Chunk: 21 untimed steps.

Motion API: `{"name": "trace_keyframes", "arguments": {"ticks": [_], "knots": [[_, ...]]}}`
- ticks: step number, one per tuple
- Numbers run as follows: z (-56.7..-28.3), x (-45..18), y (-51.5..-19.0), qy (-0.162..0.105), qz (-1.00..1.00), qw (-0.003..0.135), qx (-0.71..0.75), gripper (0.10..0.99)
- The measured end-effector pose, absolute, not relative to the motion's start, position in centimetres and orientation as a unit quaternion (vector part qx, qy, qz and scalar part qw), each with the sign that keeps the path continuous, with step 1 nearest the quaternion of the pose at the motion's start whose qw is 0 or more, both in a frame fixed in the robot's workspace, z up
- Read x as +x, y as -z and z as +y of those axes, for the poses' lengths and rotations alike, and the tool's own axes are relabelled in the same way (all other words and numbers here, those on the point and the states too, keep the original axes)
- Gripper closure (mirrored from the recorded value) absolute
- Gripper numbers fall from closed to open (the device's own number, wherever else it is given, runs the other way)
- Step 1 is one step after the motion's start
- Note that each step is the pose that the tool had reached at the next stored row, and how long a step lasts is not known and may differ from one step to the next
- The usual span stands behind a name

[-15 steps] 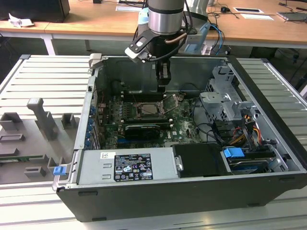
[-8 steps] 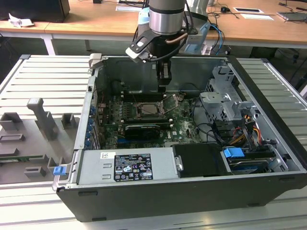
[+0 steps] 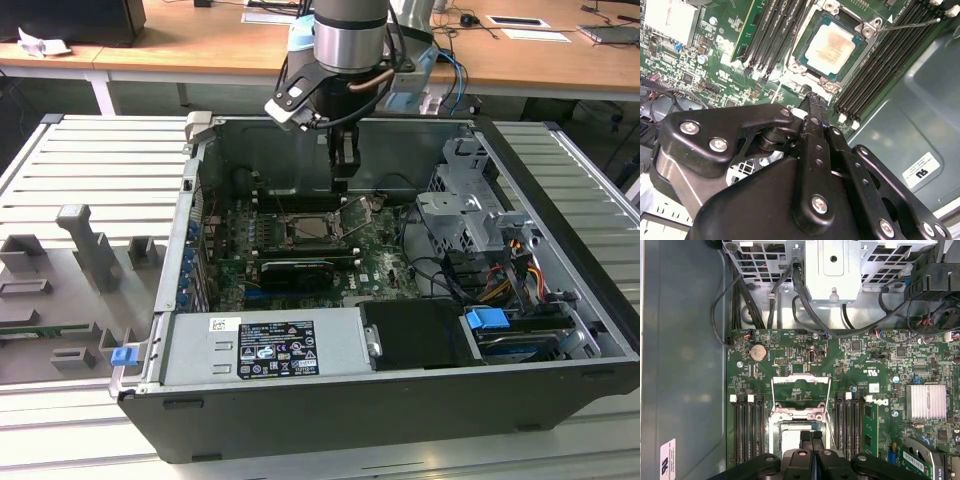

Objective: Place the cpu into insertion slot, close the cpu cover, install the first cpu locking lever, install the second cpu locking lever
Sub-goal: 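Close the cpu cover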

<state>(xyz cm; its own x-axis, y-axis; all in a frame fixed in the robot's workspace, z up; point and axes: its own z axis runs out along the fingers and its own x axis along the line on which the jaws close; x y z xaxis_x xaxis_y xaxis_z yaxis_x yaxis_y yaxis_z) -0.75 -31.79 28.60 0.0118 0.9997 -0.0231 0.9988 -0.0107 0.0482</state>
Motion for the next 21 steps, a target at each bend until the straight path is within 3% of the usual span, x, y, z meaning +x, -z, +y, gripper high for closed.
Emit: {"name": "trace_keyframes", "arguments": {"ticks": [21], "knots": [[-31.8, 0.5, -28.6, -0.009, 0.703, 0.025, 0.711, 0.98]]}}
